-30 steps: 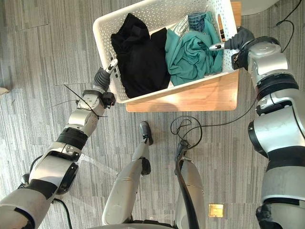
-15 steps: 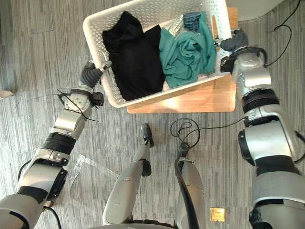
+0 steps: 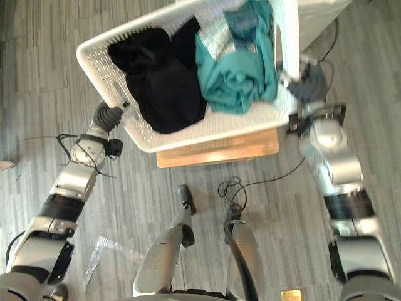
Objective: Pick up the laundry basket with both hands and put the clothes into the washing machine.
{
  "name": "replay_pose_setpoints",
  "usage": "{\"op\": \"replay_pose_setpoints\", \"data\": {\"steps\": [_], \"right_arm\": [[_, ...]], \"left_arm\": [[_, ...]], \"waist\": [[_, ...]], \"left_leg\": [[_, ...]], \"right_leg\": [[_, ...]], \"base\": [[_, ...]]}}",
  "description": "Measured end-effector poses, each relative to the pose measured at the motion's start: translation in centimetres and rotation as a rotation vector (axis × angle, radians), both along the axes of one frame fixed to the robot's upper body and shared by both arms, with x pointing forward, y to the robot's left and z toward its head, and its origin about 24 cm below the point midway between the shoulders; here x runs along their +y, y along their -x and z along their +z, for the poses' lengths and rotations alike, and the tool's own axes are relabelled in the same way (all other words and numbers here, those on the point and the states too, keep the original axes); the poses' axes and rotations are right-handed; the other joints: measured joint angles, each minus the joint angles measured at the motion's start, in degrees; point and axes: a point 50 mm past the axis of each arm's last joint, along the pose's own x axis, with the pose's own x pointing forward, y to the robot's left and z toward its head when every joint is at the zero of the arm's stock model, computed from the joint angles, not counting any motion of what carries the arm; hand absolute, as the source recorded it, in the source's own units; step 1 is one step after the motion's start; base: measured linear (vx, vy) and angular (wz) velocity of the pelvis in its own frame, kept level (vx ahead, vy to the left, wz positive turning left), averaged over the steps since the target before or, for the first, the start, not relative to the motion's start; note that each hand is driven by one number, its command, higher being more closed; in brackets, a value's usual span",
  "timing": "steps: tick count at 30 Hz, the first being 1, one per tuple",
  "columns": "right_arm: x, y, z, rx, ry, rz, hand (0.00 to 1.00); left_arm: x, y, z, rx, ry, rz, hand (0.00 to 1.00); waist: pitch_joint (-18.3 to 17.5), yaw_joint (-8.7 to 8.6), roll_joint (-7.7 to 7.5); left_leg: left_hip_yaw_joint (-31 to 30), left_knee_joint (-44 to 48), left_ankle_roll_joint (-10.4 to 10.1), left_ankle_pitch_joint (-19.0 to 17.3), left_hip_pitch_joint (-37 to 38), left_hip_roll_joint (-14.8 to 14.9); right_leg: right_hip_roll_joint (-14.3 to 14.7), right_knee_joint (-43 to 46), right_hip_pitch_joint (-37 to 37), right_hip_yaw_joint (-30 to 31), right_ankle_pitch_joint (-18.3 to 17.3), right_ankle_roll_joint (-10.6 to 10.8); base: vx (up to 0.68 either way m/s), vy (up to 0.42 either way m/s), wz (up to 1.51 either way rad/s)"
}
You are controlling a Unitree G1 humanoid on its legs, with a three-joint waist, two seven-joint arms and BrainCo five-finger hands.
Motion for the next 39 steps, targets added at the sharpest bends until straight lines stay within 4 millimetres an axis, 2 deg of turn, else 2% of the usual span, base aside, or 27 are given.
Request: {"op": "replay_pose_setpoints", "data": {"steps": [1, 2, 4, 5, 6, 8, 9, 10, 11, 12, 14, 17, 19, 22, 23, 24, 25, 27, 29, 30, 31, 32, 33, 35, 37, 38, 39], "right_arm": [[-0.1, 0.6, -2.1, 0.045, -0.049, 0.002, 1.00], [-0.2, 1.0, -3.2, 0.067, -0.073, 0.003, 1.00], [-0.2, 2.9, -6.7, 0.140, -0.136, -0.007, 1.00], [0.1, 4.1, -8.4, 0.173, -0.167, -0.010, 1.00], [0.5, 5.2, -9.6, 0.195, -0.175, -0.009, 1.00], [0.9, 7.0, -11.3, 0.231, -0.192, -0.011, 1.00], [0.9, 7.5, -11.7, 0.240, -0.201, -0.019, 1.00], [0.6, 9.1, -13.1, 0.280, -0.215, -0.046, 1.00], [0.5, 9.7, -13.7, 0.301, -0.220, -0.055, 1.00], [0.0, 11.8, -15.3, 0.359, -0.239, -0.105, 1.00], [-0.1, 13.9, -16.8, 0.414, -0.288, -0.159, 1.00], [-0.1, 16.9, -18.1, 0.463, -0.337, -0.241, 1.00], [0.3, 17.7, -18.2, 0.469, -0.351, -0.263, 1.00], [0.9, 17.7, -18.2, 0.467, -0.345, -0.287, 1.00], [1.1, 17.3, -18.1, 0.463, -0.326, -0.287, 1.00], [1.1, 17.0, -17.9, 0.462, -0.296, -0.277, 1.00], [1.1, 16.8, -17.8, 0.459, -0.286, -0.271, 1.00], [1.4, 15.7, -18.0, 0.461, -0.260, -0.238, 1.00], [1.8, 14.3, -18.5, 0.475, -0.261, -0.205, 1.00], [2.1, 13.7, -18.6, 0.475, -0.263, -0.190, 1.00], [2.5, 13.0, -18.9, 0.483, -0.264, -0.168, 1.00], [2.6, 12.1, -18.9, 0.485, -0.249, -0.156, 1.00], [2.6, 11.8, -18.9, 0.486, -0.242, -0.151, 1.00], [2.7, 11.8, -19.2, 0.510, -0.220, -0.143, 1.00], [2.7, 11.7, -19.1, 0.511, -0.196, -0.132, 1.00], [2.9, 11.5, -19.0, 0.508, -0.187, -0.124, 1.00], [2.8, 11.5, -18.9, 0.508, -0.176, -0.120, 1.00]], "left_arm": [[0.0, 1.0, -1.1, 0.020, 0.004, -0.008, 1.00], [0.0, 1.5, -1.6, 0.028, 0.015, -0.010, 1.00], [-0.5, 4.0, -4.0, 0.060, 0.121, -0.008, 1.00], [-0.6, 5.8, -5.4, 0.084, 0.196, 0.013, 1.00], [-0.6, 7.7, -6.8, 0.110, 0.260, 0.045, 1.00], [-0.8, 10.3, -8.9, 0.167, 0.352, 0.098, 1.00], [-1.1, 11.0, -9.5, 0.185, 0.381, 0.111, 1.00], [-1.8, 12.4, -10.7, 0.227, 0.445, 0.133, 1.00], [-2.1, 12.8, -11.1, 0.238, 0.471, 0.141, 1.00], [-2.9, 13.2, -11.6, 0.255, 0.544, 0.135, 1.00], [-3.6, 13.3, -11.7, 0.261, 0.594, 0.117, 1.00], [-4.2, 13.4, -11.9, 0.286, 0.578, 0.067, 1.00], [-4.0, 13.4, -11.8, 0.287, 0.559, 0.060, 1.00], [-3.7, 13.4, -11.8, 0.288, 0.545, 0.063, 1.00], [-3.5, 13.6, -12.0, 0.289, 0.551, 0.077, 1.00], [-3.3, 14.0, -12.4, 0.302, 0.576, 0.103, 1.00], [-3.3, 14.1, -12.5, 0.304, 0.584, 0.109, 1.00], [-3.0, 14.6, -12.8, 0.308, 0.607, 0.144, 1.00], [-2.4, 14.7, -12.8, 0.302, 0.605, 0.169, 1.00], [-2.1, 14.8, -12.8, 0.299, 0.605, 0.180, 1.00], [-1.6, 14.7, -12.7, 0.290, 0.604, 0.199, 1.00], [-1.4, 14.8, -12.9, 0.294, 0.609, 0.212, 1.00], [-1.5, 14.8, -13.1, 0.300, 0.613, 0.215, 1.00], [-1.7, 15.2, -14.1, 0.342, 0.636, 0.233, 1.00], [-1.7, 15.4, -14.4, 0.349, 0.656, 0.246, 1.00], [-1.6, 15.4, -14.4, 0.349, 0.657, 0.257, 1.00], [-1.7, 15.5, -14.6, 0.354, 0.675, 0.260, 1.00]], "waist": [[-0.6, -0.52, -1.08], [-0.8, -0.75, -1.48], [-1.4, -1.12, -2.56], [-1.8, -1.25, -2.89], [-2.3, -1.08, -2.99], [-4.1, -1.03, -2.95], [-4.9, -0.96, -2.92], [-6.7, -2.22, -3.10], [-7.5, -2.79, -3.18], [-9.4, -4.33, -3.43], [-11.1, -6.51, -3.79], [-11.9, -9.23, -2.96], [-11.9, -9.04, -2.93], [-11.8, -8.62, -2.20], [-11.7, -8.07, -2.36], [-12.1, -6.62, -0.90], [-12.5, -5.93, -0.54], [-14.0, -5.08, 1.06], [-15.3, -3.54, 0.85], [-15.7, -3.12, 0.55], [-16.2, -2.06, -0.08], [-16.3, -1.64, 0.35], [-16.4, -1.58, 0.39], [-16.5, -2.29, 0.41], [-16.5, -2.38, 0.33], [-16.3, -2.21, -0.23], [-16.4, -1.62, -0.12]], "left_leg": [[0.4, 2.3, -0.3, -1.6, 0.4, 0.7], [0.7, 4.0, -0.1, -2.7, 0.5, 1.2], [2.1, 12.6, -0.4, -8.6, 0.6, 3.4], [2.8, 19.2, -1.0, -13.1, 0.6, 5.9], [1.0, 25.9, -1.5, -17.8, 0.7, 8.3], [-5.6, 32.3, -2.9, -23.8, 1.4, 9.6], [-7.8, 33.4, -3.5, -25.6, 2.0, 9.5], [-12.4, 34.8, -4.4, -29.0, 4.0, 8.4], [-13.7, 34.6, -4.7, -30.3, 5.0, 7.8], [-14.0, 33.6, -4.7, -32.0, 7.2, 6.4], [-11.5, 32.2, -4.3, -32.4, 8.8, 5.3], [-5.4, 30.3, -3.6, -32.6, 11.6, 4.4], [-2.5, 29.6, -3.1, -32.9, 12.8, 4.6], [3.7, 26.7, 0.2, -31.7, 15.4, 5.0], [7.9, 25.0, 0.9, -31.3, 17.6, 4.6], [12.6, 23.7, 1.2, -31.1, 19.8, 4.7], [14.1, 23.4, 1.3, -31.0, 20.5, 4.8], [19.5, 23.1, 1.1, -30.9, 21.1, 5.4], [24.6, 23.8, 0.7, -30.6, 20.9, 6.2], [26.0, 24.7, 0.6, -30.6, 20.4, 6.8], [28.1, 26.8, -0.3, -30.8, 19.4, 8.6], [28.8, 27.5, -1.1, -30.3, 19.1, 10.8], [28.9, 27.9, -1.6, -30.0, 19.3, 12.0], [29.2, 30.1, -2.0, -29.8, 21.6, 16.6], [27.1, 32.6, -0.8, -29.1, 22.7, 18.7], [19.4, 38.5, 2.4, -27.7, 19.9, 19.7], [8.1, 41.4, 2.0, -28.7, 17.1, 17.6]], "right_leg": [[0.5, -0.9, 1.3, 1.0, 0.0, 0.0], [0.9, -1.6, 2.2, 1.7, 0.0, 0.0], [2.4, -2.6, 4.8, 4.6, 0.1, -0.2], [3.8, -2.9, 6.1, 7.3, 0.3, -0.4], [5.7, -2.9, 7.1, 10.8, 0.3, -0.5], [8.8, -2.5, 7.7, 16.6, 0.3, -0.5], [9.8, -2.4, 7.9, 18.8, 0.3, -0.5], [11.1, -1.8, 8.2, 23.4, 0.1, 0.1], [11.5, -1.7, 8.4, 25.1, 0.0, 0.5], [11.7, -1.7, 8.8, 28.2, 0.1, 1.4], [10.9, -3.0, 8.9, 30.5, 0.9, 2.8], [10.4, -6.9, 9.1, 36.5, 5.3, 6.8], [10.1, -7.6, 7.8, 36.1, 8.3, 7.8], [7.7, -13.1, 7.8, 21.0, 14.7, 3.2], [4.8, -5.2, 6.7, 10.4, 8.9, -1.5], [0.8, 3.9, 7.2, 1.8, 3.3, -2.6], [-1.0, 5.8, 8.2, -0.8, 1.7, -2.7], [-7.1, 7.0, 11.5, -7.3, -2.0, -2.4], [-11.3, 2.5, 14.1, -10.7, -1.8, -2.4], [-12.0, -0.5, 14.9, -11.4, 0.0, -2.5], [-10.6, -6.3, 15.6, -11.3, 3.1, 3.8], [-7.6, -11.1, 16.1, -10.9, 4.5, 5.8], [-6.1, -13.0, 16.7, -10.4, 4.9, 5.6], [-0.8, -15.9, 19.2, -8.4, 6.1, 3.6], [1.5, -16.1, 20.0, -6.2, 5.9, 2.7], [2.2, -16.2, 20.8, -4.0, 5.5, 2.0], [1.8, -16.3, 21.4, -1.6, 5.3, 1.6]], "base": [[0.02, -0.087, -0.29], [0.02, -0.099, -0.46], [0.02, -0.072, -0.77], [0.02, -0.008, -1.44], [0.02, 0.022, -1.61], [0.05, 0.089, -1.86], [0.10, 0.196, -2.16], [0.08, 0.195, -1.62], [0.13, 0.287, -1.78], [0.10, 0.222, -1.17], [0.07, 0.197, -0.86], [0.03, 0.217, -1.03], [-0.06, 0.152, -1.27], [-0.09, 0.098, -1.07], [-0.16, 0.052, -1.61], [-0.20, 0.044, -1.59], [-0.14, 0.051, -1.47], [-0.07, -0.010, -1.22], [-0.03, -0.101, -1.38], [-0.01, -0.222, -1.55], [0.02, -0.302, -1.45], [0.04, -0.389, -1.37], [0.05, -0.325, -1.01], [0.07, -0.286, -0.78], [0.06, -0.218, -0.83], [0.05, -0.184, -1.04], [0.08, -0.057, -0.92]]}}
